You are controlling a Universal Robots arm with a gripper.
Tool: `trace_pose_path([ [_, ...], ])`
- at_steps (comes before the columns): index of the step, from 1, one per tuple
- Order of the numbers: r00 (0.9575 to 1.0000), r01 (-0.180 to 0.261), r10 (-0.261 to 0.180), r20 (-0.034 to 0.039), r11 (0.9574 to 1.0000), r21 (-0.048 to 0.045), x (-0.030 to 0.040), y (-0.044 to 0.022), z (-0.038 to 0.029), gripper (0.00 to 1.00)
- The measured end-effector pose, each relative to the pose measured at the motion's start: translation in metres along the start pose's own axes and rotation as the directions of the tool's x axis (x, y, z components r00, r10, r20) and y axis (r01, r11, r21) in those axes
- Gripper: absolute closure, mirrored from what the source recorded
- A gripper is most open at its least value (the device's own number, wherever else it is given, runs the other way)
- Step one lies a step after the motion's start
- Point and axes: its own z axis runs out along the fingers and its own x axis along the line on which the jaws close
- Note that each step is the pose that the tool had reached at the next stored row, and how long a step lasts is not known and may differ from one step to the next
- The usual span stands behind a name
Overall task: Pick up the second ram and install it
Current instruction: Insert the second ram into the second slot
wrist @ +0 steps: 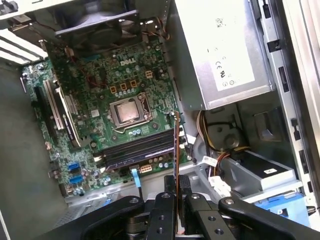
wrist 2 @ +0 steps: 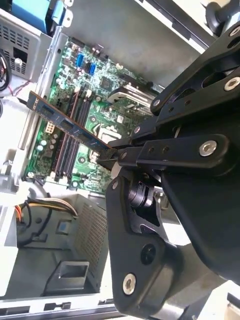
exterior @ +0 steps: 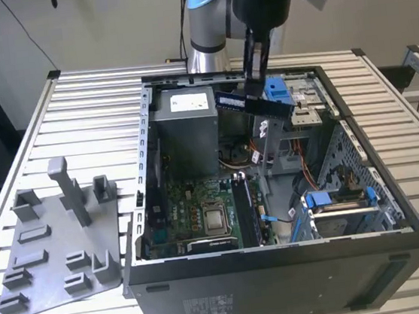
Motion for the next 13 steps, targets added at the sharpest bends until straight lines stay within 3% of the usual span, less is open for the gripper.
trace_pose_path([
  [13, 0.9959, -0.089, 0.089, -0.0139, 0.9960, 0.0112, 0.0002, 0.0002, 0.0013, 0.85],
])
